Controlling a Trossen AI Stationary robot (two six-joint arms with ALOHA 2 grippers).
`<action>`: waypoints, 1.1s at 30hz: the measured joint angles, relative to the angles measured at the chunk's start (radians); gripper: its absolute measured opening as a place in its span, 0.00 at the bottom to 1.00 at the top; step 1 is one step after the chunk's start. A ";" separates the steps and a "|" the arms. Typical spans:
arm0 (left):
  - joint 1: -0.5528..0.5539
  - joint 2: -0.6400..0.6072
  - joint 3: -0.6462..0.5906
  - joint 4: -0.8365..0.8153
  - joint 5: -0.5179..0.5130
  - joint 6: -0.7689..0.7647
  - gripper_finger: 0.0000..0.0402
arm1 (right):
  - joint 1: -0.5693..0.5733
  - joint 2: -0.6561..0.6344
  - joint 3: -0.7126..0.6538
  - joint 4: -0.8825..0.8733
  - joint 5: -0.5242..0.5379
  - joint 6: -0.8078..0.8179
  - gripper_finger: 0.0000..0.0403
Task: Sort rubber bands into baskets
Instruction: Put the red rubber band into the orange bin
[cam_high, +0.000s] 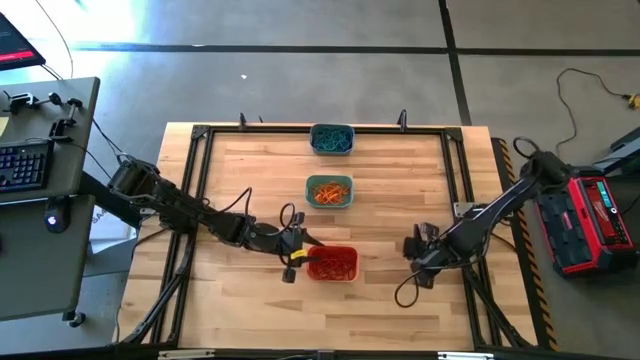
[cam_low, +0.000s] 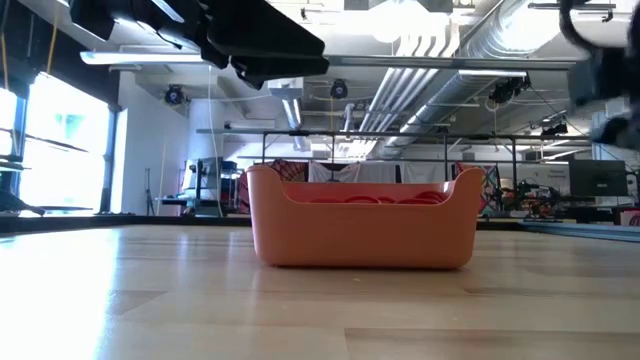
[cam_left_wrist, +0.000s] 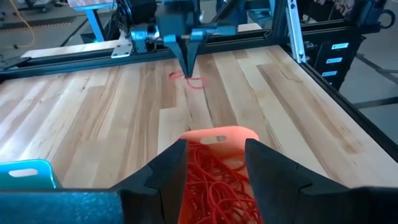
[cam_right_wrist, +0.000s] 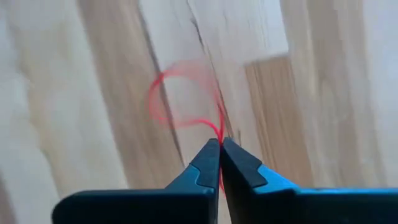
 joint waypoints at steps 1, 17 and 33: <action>0.000 0.000 0.000 0.000 0.000 -0.001 0.38 | 0.003 0.000 0.020 -0.002 0.017 -0.007 0.01; 0.000 0.000 0.000 -0.075 0.027 -0.018 0.38 | 0.031 0.013 0.196 0.202 0.250 -0.237 0.00; -0.015 -0.021 0.000 -0.228 0.021 -0.035 0.38 | -0.072 0.332 0.500 0.314 0.354 -0.531 0.00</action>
